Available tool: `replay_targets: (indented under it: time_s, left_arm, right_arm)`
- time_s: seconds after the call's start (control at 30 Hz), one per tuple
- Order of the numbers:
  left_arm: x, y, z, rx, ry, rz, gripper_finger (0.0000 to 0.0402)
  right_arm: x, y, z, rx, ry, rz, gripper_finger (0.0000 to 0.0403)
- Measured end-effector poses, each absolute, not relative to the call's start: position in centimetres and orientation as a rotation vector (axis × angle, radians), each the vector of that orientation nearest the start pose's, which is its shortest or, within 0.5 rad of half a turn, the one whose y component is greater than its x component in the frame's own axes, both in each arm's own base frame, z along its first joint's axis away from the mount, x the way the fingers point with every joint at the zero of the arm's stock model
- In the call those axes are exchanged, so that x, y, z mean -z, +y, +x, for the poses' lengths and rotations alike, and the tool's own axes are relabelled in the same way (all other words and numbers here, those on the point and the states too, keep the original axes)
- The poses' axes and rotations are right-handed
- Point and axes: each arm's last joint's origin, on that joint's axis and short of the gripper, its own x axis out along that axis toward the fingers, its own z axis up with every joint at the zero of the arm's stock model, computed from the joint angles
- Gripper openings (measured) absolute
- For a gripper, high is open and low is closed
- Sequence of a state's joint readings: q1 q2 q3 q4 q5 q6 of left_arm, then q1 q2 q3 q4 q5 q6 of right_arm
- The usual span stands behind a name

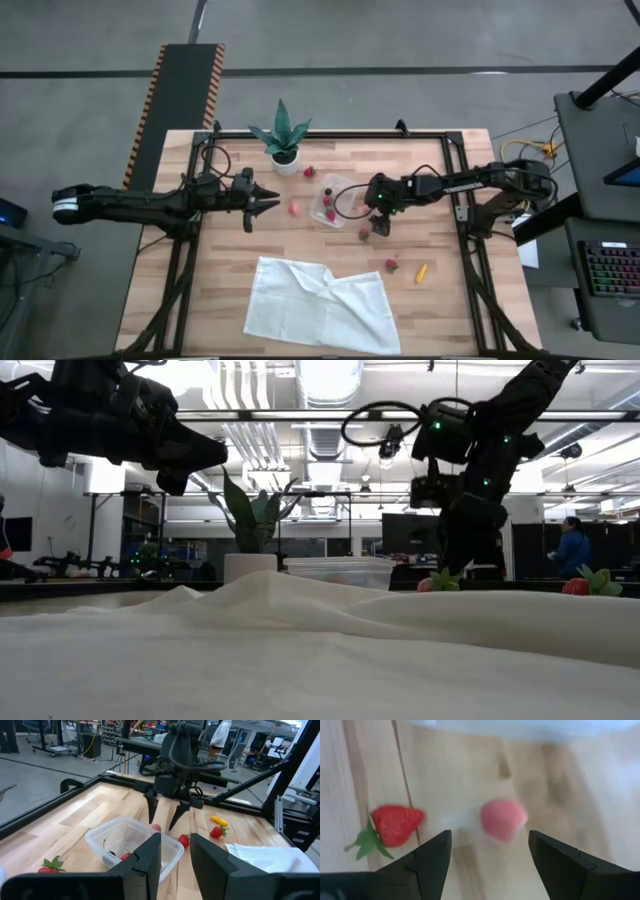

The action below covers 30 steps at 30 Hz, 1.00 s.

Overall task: Pick and placing Produce into tupperware
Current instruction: Put the pink peach into the transparent bin

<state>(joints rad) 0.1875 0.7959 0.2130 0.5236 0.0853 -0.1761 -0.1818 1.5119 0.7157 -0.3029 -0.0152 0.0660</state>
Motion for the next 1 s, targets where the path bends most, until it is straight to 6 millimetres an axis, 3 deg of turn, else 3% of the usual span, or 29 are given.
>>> replay_targets:
  time_s: [1.0]
  left_arm:
    - [-20.03, 2.91, 16.64, -0.107, 0.053, -0.184, 0.0089]
  right_arm:
    - [-15.50, -4.86, 26.12, 0.184, 1.023, 0.122, 0.0250]
